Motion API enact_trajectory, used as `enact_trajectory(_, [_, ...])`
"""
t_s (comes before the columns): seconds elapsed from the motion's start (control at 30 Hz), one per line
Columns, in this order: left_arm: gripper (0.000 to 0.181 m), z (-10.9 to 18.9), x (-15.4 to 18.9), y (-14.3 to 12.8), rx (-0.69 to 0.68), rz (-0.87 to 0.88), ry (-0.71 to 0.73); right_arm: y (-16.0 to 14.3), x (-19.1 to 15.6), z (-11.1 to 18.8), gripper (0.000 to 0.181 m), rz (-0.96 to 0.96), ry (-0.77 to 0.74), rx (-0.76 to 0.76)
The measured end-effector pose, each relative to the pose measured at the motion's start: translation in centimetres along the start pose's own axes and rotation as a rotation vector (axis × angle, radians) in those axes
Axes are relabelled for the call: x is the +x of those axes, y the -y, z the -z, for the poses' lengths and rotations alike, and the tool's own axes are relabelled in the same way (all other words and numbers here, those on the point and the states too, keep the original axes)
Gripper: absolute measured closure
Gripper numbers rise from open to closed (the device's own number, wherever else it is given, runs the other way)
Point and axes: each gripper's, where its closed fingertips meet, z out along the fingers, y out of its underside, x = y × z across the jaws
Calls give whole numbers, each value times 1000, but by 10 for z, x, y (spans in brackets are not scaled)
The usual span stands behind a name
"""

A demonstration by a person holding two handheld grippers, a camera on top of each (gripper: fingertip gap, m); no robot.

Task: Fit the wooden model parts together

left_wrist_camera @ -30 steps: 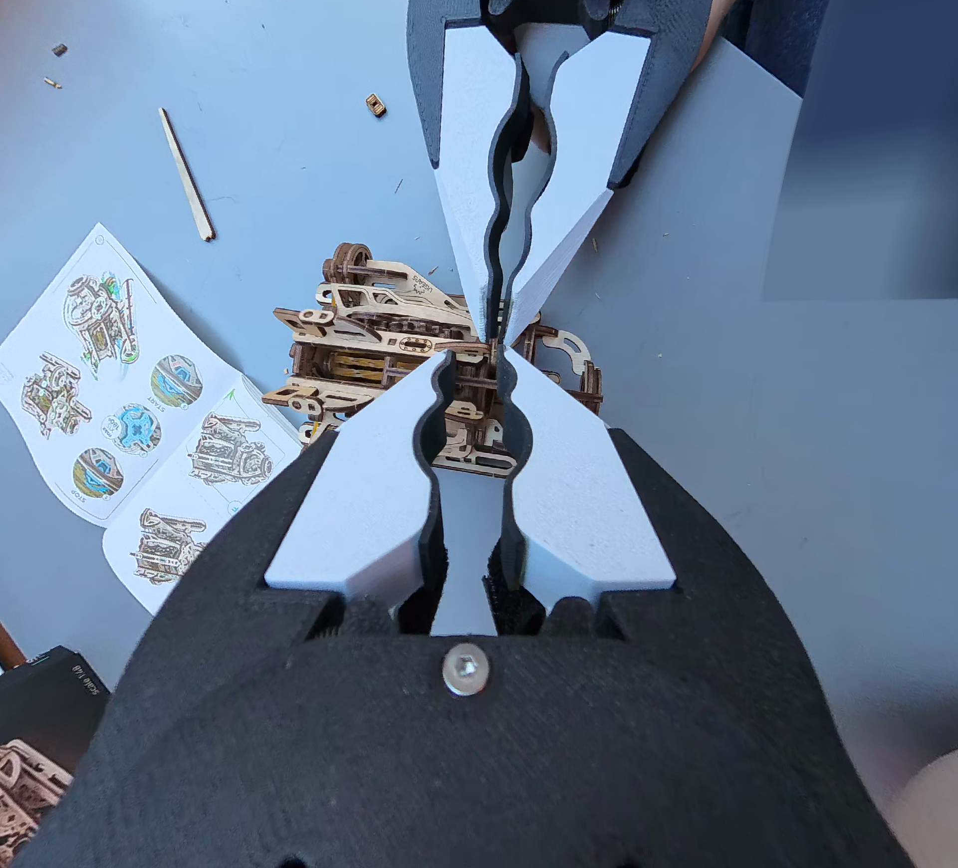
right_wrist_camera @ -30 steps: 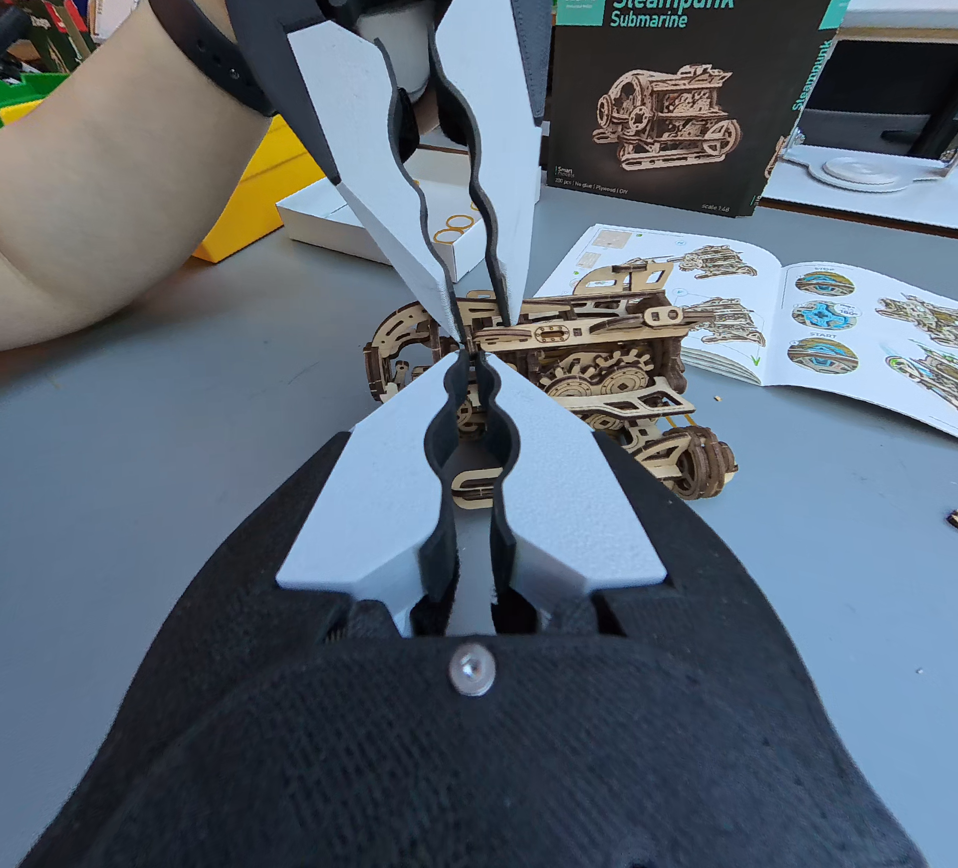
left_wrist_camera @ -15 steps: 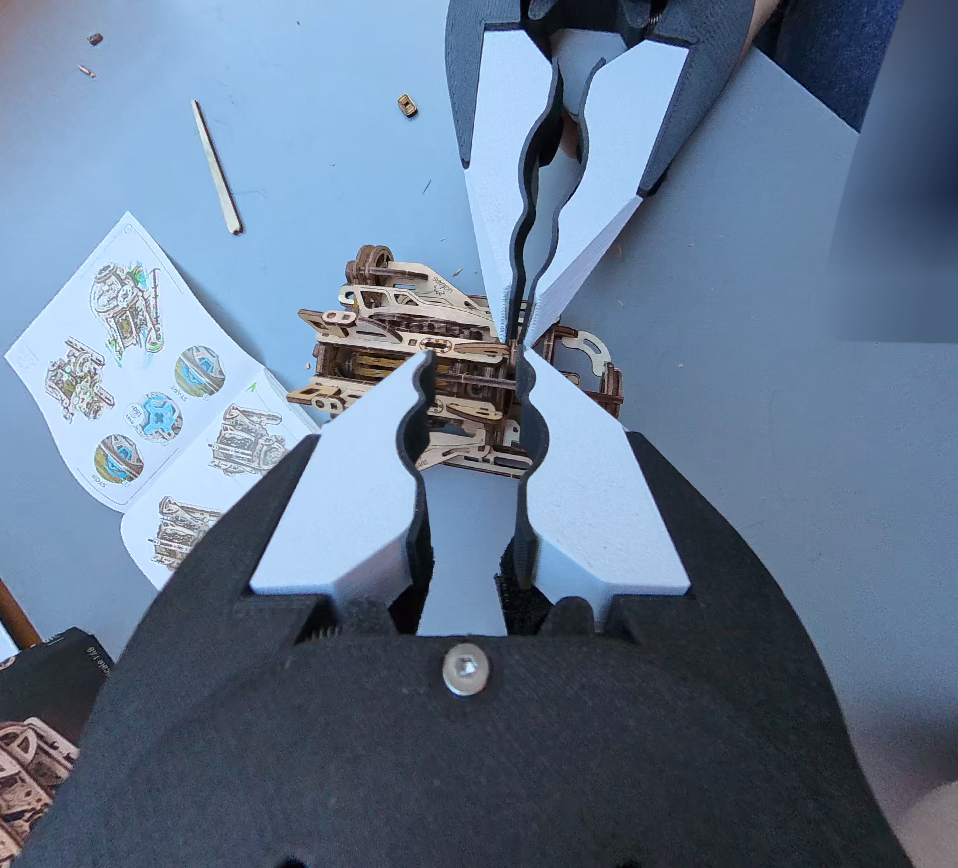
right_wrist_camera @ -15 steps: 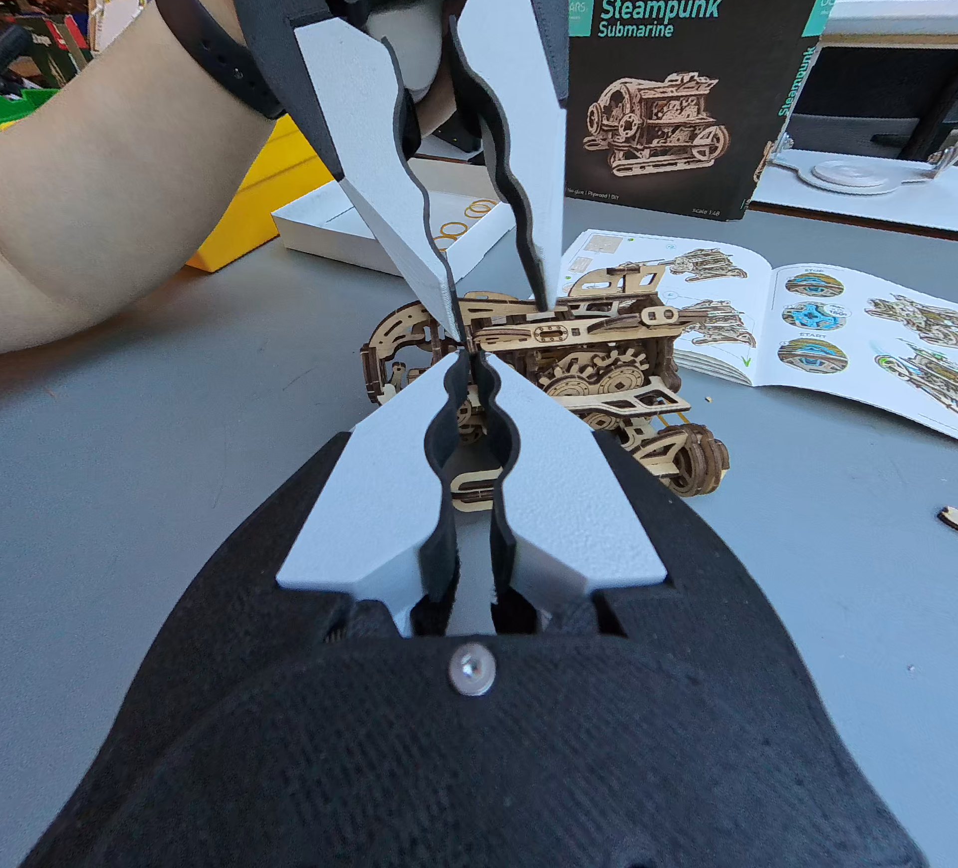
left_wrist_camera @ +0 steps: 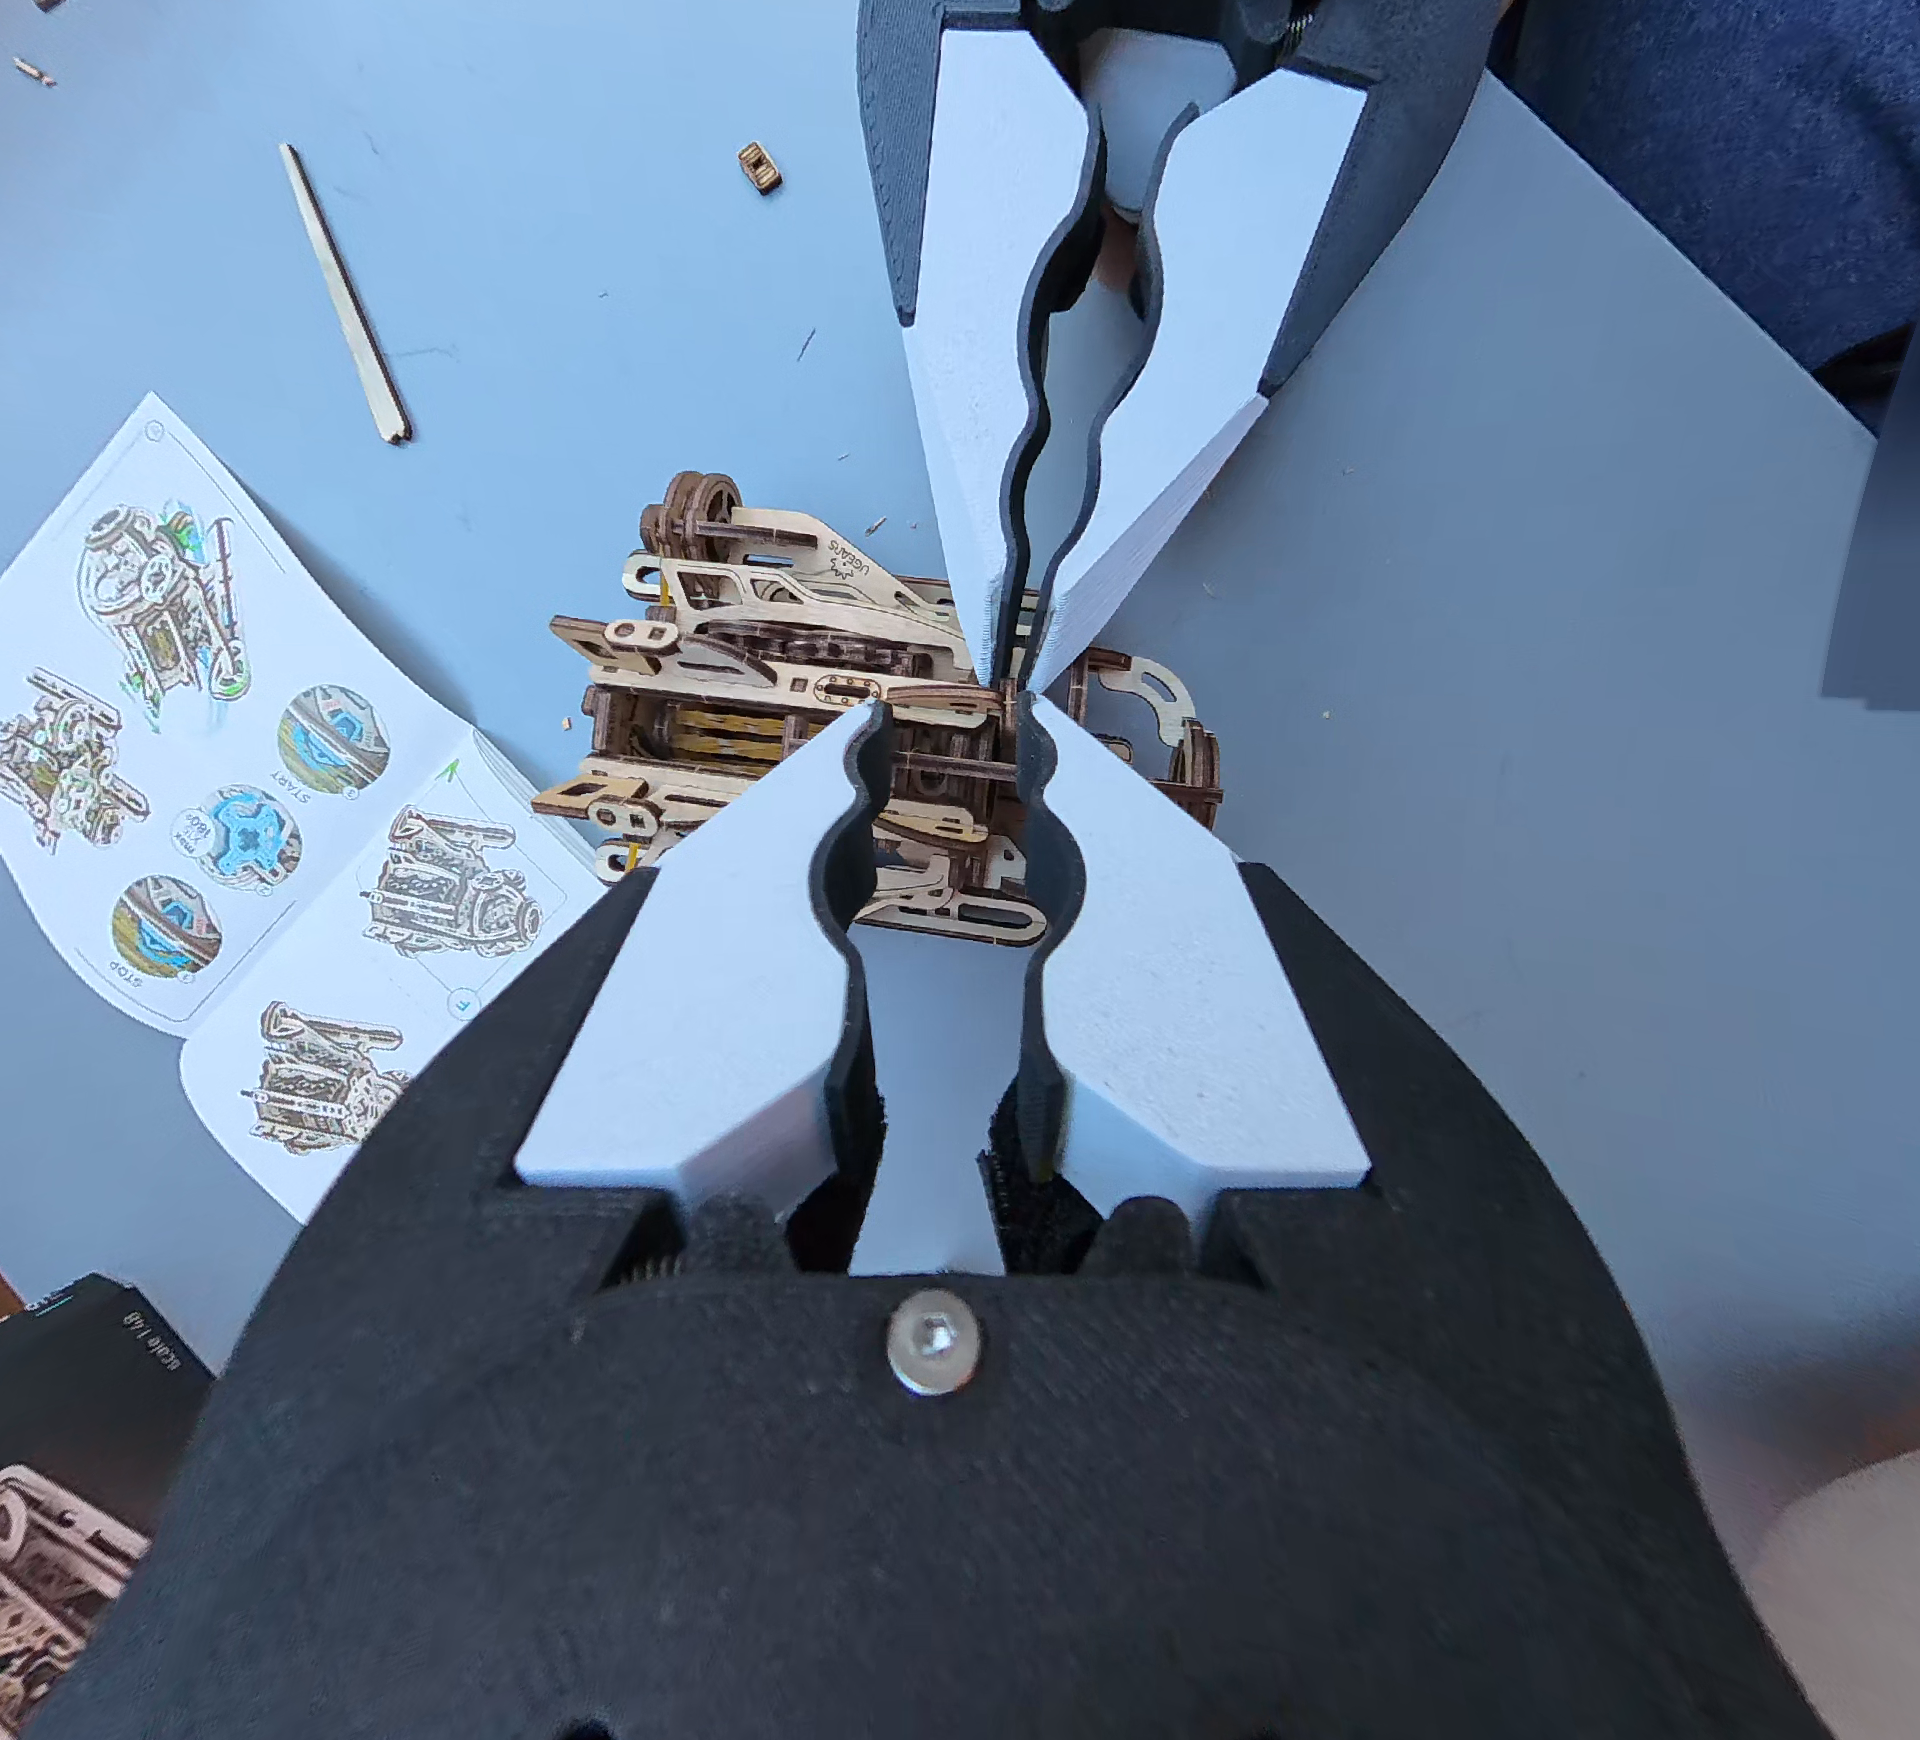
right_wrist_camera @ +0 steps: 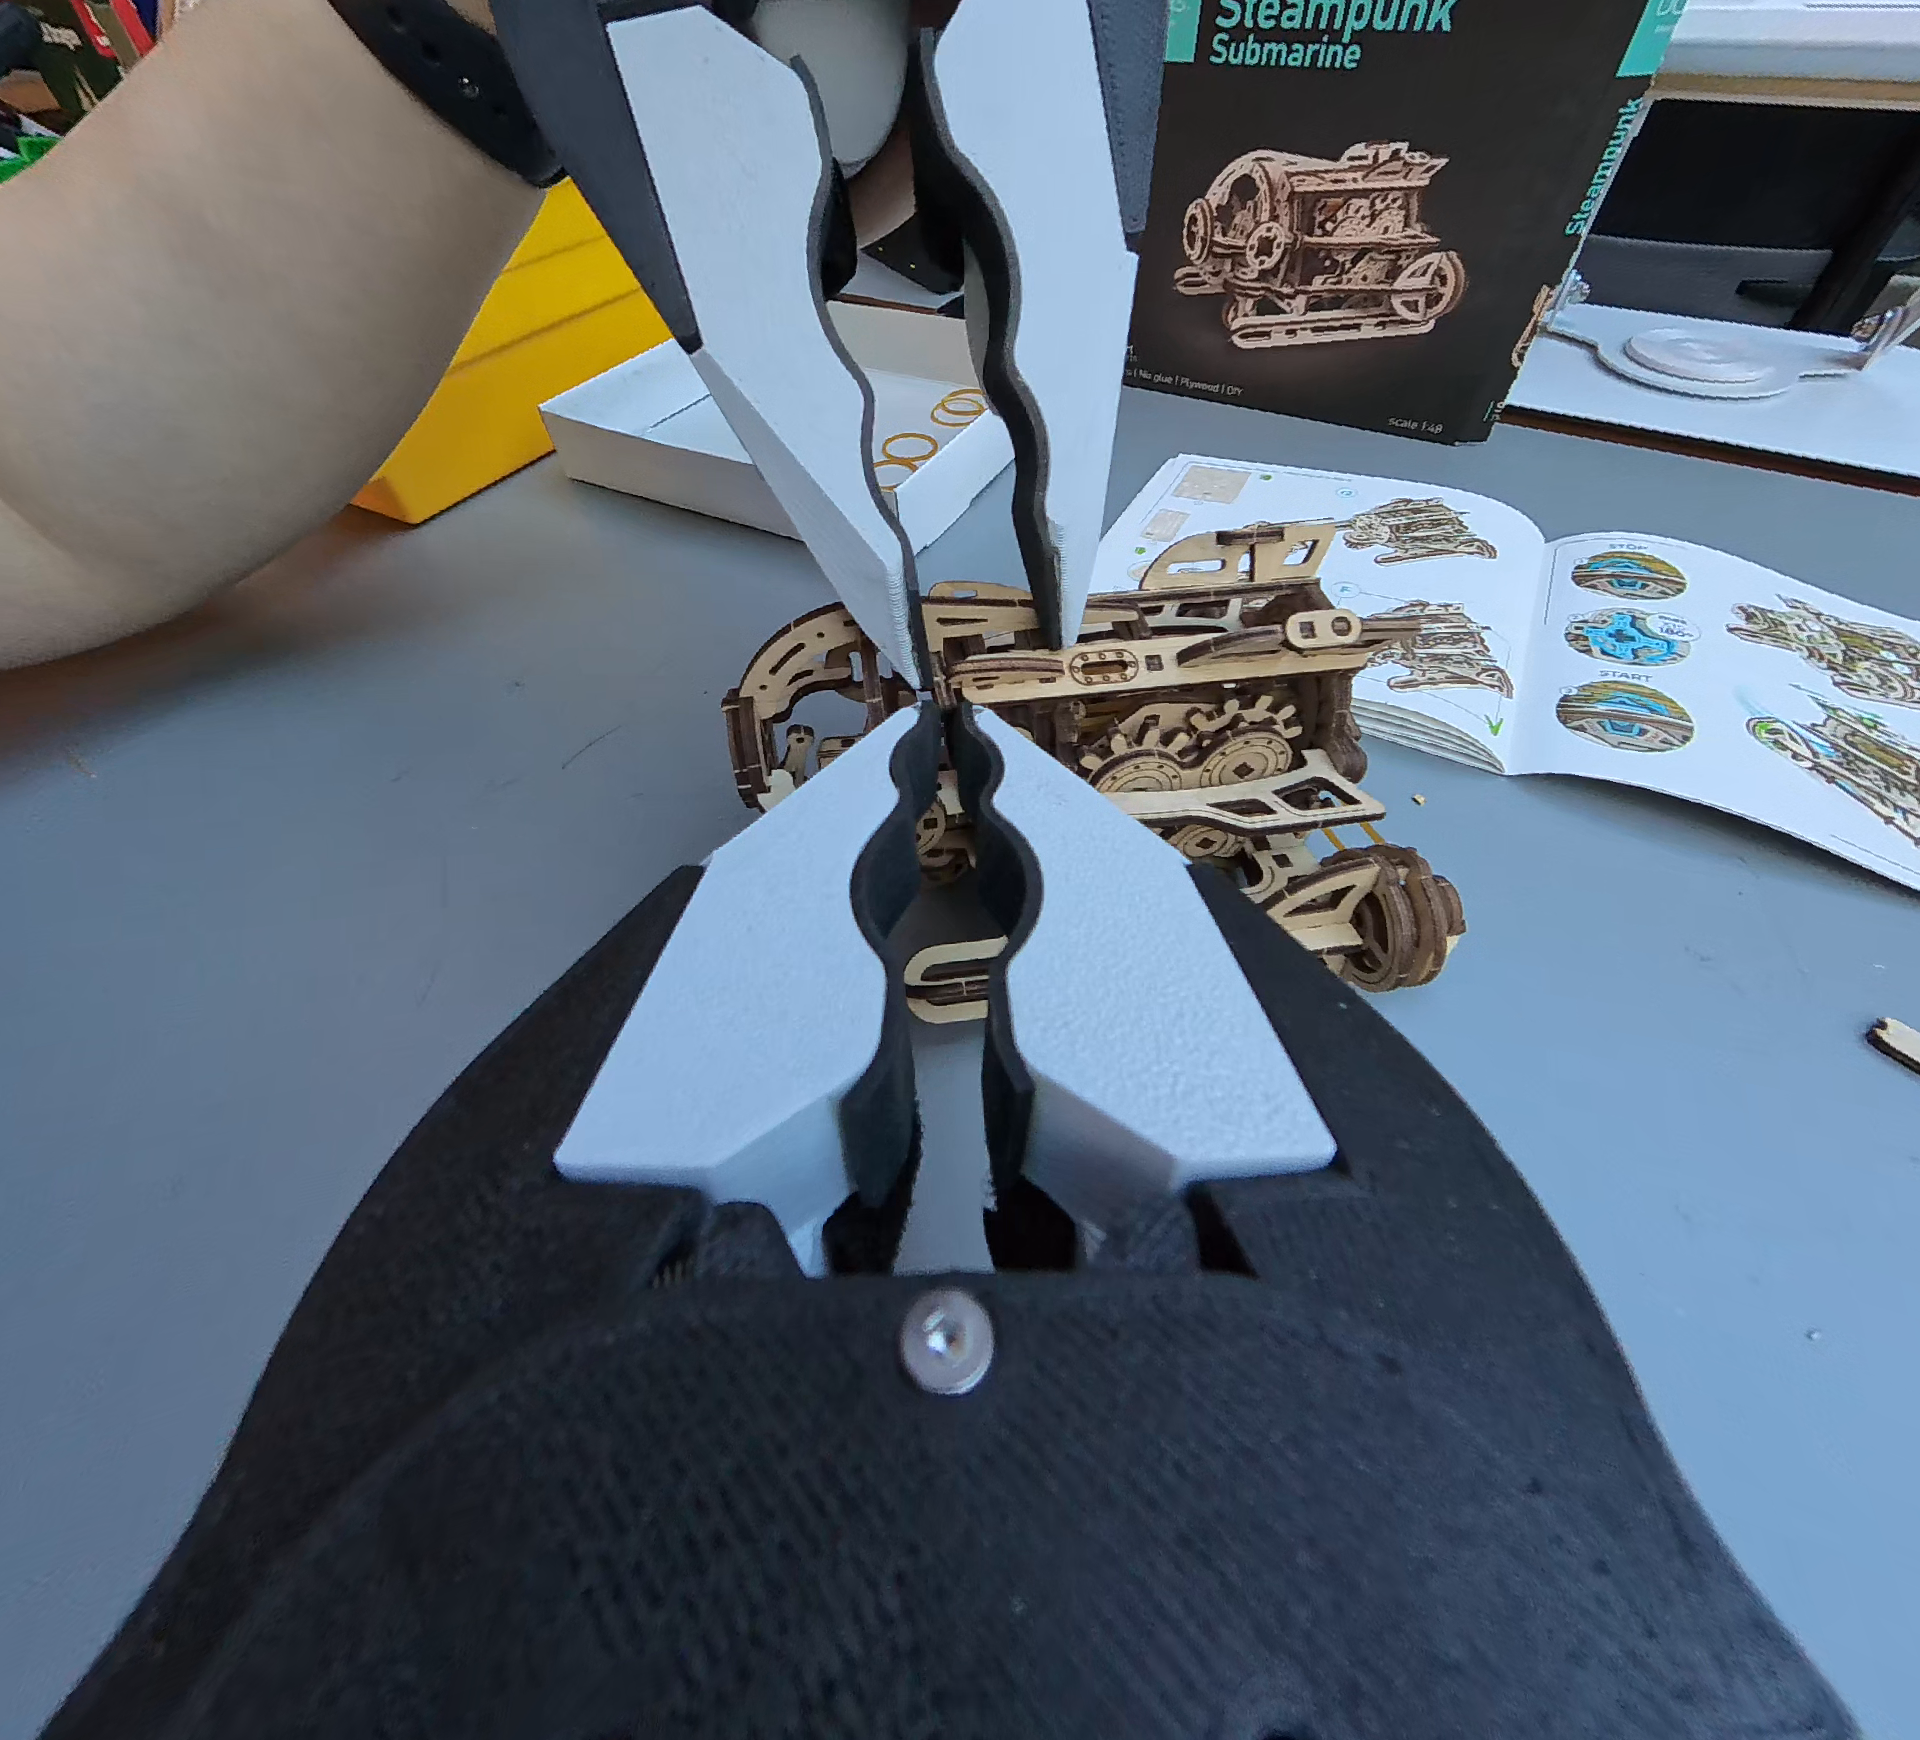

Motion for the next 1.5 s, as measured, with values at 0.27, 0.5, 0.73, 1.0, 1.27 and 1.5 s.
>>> enact_trajectory(0.27, [161, 0, 0, 0, 33, 0, -1, 0, 0, 0, 180, -16, 11, 0])
enact_trajectory(0.5, [161, 1, 0, 0, 59, 7, 5, 0, 0, 0, 180, -59, 36, 3])
enact_trajectory(0.73, [163, 1, -1, 1, 80, 16, 2, 1, 2, 0, 180, -76, 42, 8])
enact_trajectory(1.0, [153, 3, -4, 8, 165, 85, 1, 2, 5, 2, 180, -87, 31, 18])
enact_trajectory(1.27, [149, 18, -11, 15, 289, 161, 36, 3, 5, 1, 180, -89, 34, 26])
enact_trajectory(1.5, [149, 17, -11, 0, 200, 160, 100, 1, 4, 1, 180, -84, 34, 23])
